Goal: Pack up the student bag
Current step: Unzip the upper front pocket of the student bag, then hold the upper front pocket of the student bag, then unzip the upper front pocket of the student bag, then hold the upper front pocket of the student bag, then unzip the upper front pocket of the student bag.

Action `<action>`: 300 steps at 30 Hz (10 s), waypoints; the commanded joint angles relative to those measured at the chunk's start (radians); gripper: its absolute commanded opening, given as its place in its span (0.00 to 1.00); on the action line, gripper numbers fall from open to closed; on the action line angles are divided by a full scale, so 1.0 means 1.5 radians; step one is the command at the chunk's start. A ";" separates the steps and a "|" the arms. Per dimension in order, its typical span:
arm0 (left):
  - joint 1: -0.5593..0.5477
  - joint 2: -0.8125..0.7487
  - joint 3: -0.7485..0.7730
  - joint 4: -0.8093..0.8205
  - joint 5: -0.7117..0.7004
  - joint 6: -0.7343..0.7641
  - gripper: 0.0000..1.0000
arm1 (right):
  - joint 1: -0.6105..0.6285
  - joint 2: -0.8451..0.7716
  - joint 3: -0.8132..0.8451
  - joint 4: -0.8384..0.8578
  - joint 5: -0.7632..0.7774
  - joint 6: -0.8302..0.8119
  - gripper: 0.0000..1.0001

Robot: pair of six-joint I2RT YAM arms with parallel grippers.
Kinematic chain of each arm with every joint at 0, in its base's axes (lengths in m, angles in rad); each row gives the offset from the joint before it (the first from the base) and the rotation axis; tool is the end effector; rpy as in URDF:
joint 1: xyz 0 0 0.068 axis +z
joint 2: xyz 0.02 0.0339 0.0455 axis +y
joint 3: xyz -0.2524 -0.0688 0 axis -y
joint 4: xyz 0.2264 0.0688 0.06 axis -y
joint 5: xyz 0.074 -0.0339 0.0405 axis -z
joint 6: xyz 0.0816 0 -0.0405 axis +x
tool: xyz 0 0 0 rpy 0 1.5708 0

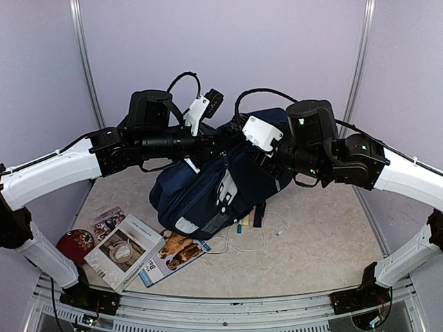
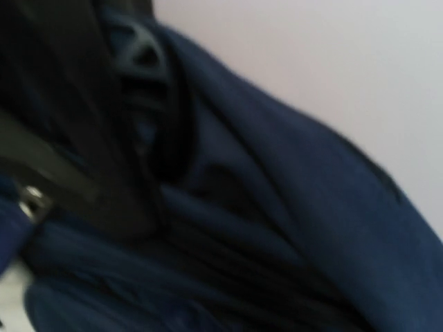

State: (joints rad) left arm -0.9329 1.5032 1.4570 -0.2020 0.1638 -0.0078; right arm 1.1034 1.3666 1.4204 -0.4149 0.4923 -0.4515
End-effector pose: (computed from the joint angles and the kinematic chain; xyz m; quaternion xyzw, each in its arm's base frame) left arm 0.2166 -0.3145 0.3768 0.3959 0.6815 -0.3349 0.5164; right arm 0.1823 0.2756 0.3812 -0.4609 0.6658 -0.0133 0.5866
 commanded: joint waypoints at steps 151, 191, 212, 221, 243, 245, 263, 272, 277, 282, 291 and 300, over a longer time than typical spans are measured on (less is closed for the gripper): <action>-0.001 -0.089 -0.082 0.109 0.035 0.023 0.00 | -0.114 0.113 0.241 -0.273 -0.016 0.058 0.00; 0.049 -0.159 -0.406 0.412 0.105 0.014 0.39 | -0.259 0.034 0.168 0.143 -0.516 0.198 0.00; 0.054 -0.137 -0.187 0.238 -0.005 -0.011 0.99 | -0.186 0.093 0.193 0.136 -0.582 0.165 0.00; 0.062 -0.089 -0.153 0.226 0.022 -0.024 0.06 | -0.183 0.083 0.186 0.143 -0.580 0.170 0.00; 0.062 -0.265 -0.361 0.433 -0.046 0.030 0.00 | -0.475 -0.097 -0.301 0.402 -0.586 0.473 0.00; 0.063 -0.269 -0.366 0.435 -0.042 0.029 0.00 | -0.490 -0.073 -0.317 0.421 -0.614 0.486 0.00; 0.045 -0.288 -0.369 0.319 0.105 0.080 0.76 | -0.440 -0.051 0.005 0.272 -0.640 0.366 0.00; 0.020 -0.135 -0.232 0.252 0.080 0.013 0.99 | -0.318 -0.027 0.005 0.300 -0.608 0.362 0.00; 0.038 -0.103 -0.226 0.246 0.030 -0.010 0.99 | -0.308 -0.023 0.001 0.303 -0.612 0.364 0.00; 0.039 -0.091 -0.238 0.272 0.064 -0.015 0.83 | -0.306 -0.021 0.000 0.306 -0.622 0.364 0.00; 0.044 -0.110 -0.244 0.287 0.086 -0.016 0.00 | -0.317 -0.045 -0.006 0.267 -0.514 0.336 0.00; 0.051 -0.217 -0.294 0.303 0.045 0.024 0.00 | -0.480 -0.069 -0.097 0.249 -0.524 0.421 0.00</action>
State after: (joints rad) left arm -0.8646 1.2766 1.0256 0.2131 0.2344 -0.0109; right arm 0.4660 1.2926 1.3205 -0.0753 -0.3481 0.1287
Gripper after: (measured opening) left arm 0.081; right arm 0.006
